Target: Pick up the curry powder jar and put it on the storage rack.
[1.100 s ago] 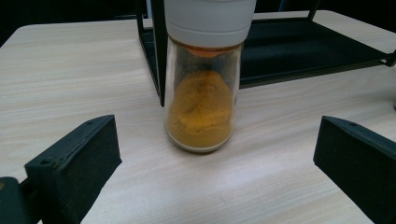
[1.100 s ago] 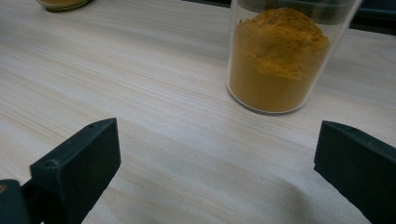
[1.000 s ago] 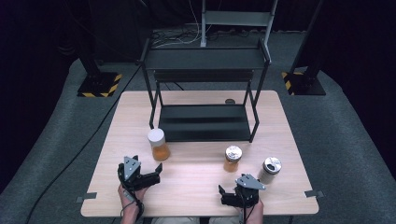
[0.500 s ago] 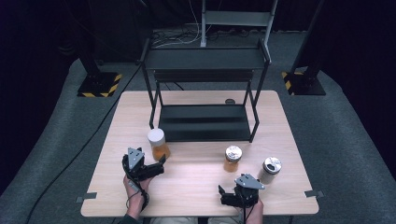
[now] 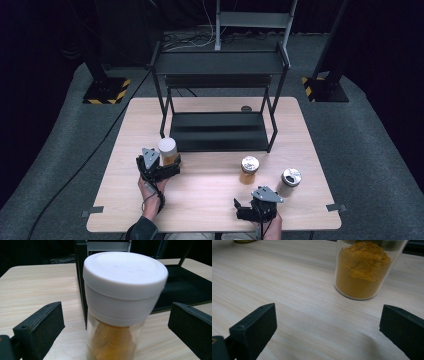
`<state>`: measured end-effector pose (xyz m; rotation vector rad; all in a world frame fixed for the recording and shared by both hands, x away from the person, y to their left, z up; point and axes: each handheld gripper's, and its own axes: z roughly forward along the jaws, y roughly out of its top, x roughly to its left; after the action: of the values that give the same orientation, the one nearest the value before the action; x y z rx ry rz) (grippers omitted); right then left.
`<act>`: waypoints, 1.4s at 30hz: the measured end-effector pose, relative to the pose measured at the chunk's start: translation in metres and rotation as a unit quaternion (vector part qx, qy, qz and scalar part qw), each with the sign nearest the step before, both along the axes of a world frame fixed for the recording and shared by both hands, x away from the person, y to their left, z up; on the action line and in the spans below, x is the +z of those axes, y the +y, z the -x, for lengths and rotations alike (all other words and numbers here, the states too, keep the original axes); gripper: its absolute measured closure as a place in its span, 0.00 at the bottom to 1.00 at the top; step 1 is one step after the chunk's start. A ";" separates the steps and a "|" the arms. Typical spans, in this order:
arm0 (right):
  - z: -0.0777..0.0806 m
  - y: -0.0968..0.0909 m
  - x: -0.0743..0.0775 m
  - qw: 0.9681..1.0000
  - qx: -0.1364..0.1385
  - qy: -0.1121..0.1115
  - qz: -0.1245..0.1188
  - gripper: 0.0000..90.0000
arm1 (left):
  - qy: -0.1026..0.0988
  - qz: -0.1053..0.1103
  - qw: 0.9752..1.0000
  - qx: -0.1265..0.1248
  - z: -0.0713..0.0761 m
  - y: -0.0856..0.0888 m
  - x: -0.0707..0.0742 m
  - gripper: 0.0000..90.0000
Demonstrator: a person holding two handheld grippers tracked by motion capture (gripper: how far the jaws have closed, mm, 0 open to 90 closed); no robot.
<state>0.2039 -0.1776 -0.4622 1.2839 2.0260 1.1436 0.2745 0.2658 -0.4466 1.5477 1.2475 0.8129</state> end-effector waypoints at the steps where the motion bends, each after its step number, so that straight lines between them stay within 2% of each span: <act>1: 0.000 0.000 0.000 1.000 0.000 0.001 -0.001 0.00 | 0.002 0.000 1.000 0.001 -0.001 -0.001 0.000 0.00; 9: 0.000 0.000 0.000 1.000 0.001 0.001 0.001 0.01 | 0.002 -0.008 1.000 0.002 -0.010 -0.007 0.000 0.00; 14: -0.001 0.000 0.000 1.000 0.001 0.001 0.000 0.01 | 0.012 -0.013 1.000 0.011 -0.015 -0.012 0.004 0.00; 15: -0.001 0.000 0.000 1.000 0.002 0.002 0.000 0.01 | 0.022 -0.014 1.000 0.016 -0.017 -0.014 0.006 0.01; 16: -0.001 -0.001 0.000 1.000 0.003 0.002 -0.001 0.01 | 0.024 -0.010 1.000 0.015 -0.017 -0.013 0.005 0.10; 19: -0.001 -0.001 0.000 1.000 0.005 0.000 0.000 0.02 | 0.020 -0.008 1.000 0.017 -0.016 -0.013 0.001 0.14; 20: -0.001 -0.001 0.000 1.000 0.005 0.000 0.000 0.02 | 0.015 -0.008 1.000 0.020 -0.014 -0.014 -0.001 0.23; 22: -0.001 -0.001 0.000 1.000 0.005 0.001 0.000 0.02 | 0.013 -0.006 1.000 0.019 -0.013 -0.014 -0.003 0.26; 24: -0.001 -0.001 0.000 1.000 0.005 0.001 0.000 0.02 | 0.014 -0.007 1.000 0.016 -0.014 -0.013 -0.003 0.33; 30: -0.002 -0.002 0.001 1.000 0.007 0.004 -0.001 0.03 | 0.016 -0.013 1.000 0.017 -0.014 -0.016 -0.001 0.37; 35: -0.002 0.000 0.001 1.000 0.009 0.004 0.005 0.03 | 0.009 -0.012 1.000 0.008 -0.013 -0.012 -0.004 0.38; 42: -0.004 0.000 0.002 1.000 0.015 0.008 0.008 0.02 | -0.004 -0.024 1.000 -0.002 -0.011 -0.011 -0.008 0.38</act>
<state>0.2081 -0.1775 -0.4604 1.2637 2.0682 1.1310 0.2856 0.2545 -0.4546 1.5823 1.2277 0.8514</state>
